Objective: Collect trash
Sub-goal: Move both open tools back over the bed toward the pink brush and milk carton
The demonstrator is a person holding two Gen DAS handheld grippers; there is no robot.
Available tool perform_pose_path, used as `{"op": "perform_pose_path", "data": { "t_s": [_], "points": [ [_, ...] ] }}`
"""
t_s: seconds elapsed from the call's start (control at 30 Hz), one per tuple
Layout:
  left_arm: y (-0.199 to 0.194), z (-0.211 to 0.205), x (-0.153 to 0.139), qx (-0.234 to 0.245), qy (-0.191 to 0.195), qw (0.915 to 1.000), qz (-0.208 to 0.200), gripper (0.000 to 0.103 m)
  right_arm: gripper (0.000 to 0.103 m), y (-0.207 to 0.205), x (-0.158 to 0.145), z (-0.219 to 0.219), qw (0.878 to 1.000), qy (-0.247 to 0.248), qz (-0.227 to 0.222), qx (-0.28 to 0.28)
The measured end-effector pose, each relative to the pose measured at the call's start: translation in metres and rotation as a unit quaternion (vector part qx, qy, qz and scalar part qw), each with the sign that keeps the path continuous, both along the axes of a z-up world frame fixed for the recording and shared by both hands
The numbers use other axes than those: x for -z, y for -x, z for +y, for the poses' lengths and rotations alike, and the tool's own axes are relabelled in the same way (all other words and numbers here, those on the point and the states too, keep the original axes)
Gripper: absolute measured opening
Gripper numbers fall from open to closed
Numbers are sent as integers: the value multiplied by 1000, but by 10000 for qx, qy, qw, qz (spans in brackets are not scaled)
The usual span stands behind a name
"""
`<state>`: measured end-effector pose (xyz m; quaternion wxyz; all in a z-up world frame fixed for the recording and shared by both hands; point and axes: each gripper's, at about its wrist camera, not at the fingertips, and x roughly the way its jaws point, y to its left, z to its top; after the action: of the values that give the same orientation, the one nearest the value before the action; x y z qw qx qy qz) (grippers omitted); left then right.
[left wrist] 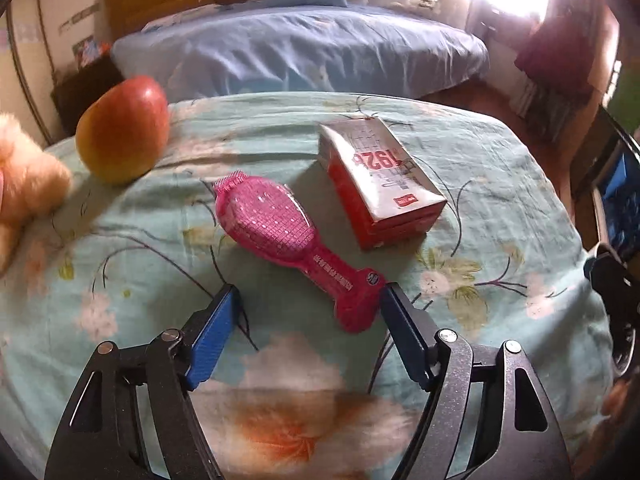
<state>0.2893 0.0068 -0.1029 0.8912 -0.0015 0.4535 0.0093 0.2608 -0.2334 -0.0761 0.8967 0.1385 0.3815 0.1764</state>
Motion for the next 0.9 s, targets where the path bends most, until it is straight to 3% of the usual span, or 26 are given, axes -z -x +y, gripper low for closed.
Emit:
{"op": "perform_pose_path", "data": {
  "t_s": [0.2,0.33,0.47,0.53,0.6,0.8,0.83,0.87,0.9],
  "points": [
    [9,53,0,-517,-127,9986,26,76,86,-5,-1,13,9998,28,-32,-189],
    [25,82,-6,-670,399,9969,-82,76,85,-12,1,27,9994,23,-19,-356],
    [17,71,-8,-550,996,9935,-47,76,84,-17,-1,30,9994,-25,-47,-333],
    [7,60,-7,-562,1084,9925,-11,76,84,-18,-1,27,9996,-21,-47,-280],
    [-5,48,-5,-550,1042,9930,38,76,84,-18,-2,23,9997,-52,-29,-231],
    [-22,23,0,-626,355,9974,-28,77,84,-19,-2,20,9998,-42,-10,-189],
    [-24,23,0,-555,257,9981,-32,73,84,-20,-2,21,9998,-25,-10,-206],
    [-25,23,0,-491,235,9985,-59,56,84,-22,-2,23,9998,-5,-6,-223],
    [-25,25,-1,-398,168,9990,-69,50,84,-23,-1,24,9997,2,2,-240]
  ]
}}
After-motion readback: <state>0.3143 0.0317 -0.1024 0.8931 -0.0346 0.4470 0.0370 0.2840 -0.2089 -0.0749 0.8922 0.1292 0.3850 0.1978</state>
